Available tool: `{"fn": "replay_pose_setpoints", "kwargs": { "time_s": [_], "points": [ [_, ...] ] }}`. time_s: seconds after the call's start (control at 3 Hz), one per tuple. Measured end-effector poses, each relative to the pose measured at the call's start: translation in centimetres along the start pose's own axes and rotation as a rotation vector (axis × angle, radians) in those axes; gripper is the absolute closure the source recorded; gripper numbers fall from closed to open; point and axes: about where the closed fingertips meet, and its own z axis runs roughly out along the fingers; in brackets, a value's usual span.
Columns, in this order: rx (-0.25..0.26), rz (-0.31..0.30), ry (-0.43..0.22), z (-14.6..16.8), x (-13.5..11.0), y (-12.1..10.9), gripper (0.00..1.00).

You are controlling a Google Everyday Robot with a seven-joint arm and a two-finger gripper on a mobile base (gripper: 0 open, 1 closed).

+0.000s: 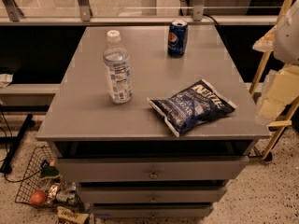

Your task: Move pepsi can near blue chip bag

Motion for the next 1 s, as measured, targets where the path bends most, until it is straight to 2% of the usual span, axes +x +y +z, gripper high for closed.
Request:
{"fn": "replay_pose_setpoints", "kwargs": {
  "time_s": [0.33, 0.67, 1.0],
  "points": [
    [0.000, 0.000, 0.000, 0.0, 0.0, 0.0, 0.00],
    [0.039, 0.044, -0.054, 0.1, -0.9, -2.1, 0.00],
    [0.114, 0.169, -0.270, 1.2, -3.6, -9.1, 0.00]
  ]
}}
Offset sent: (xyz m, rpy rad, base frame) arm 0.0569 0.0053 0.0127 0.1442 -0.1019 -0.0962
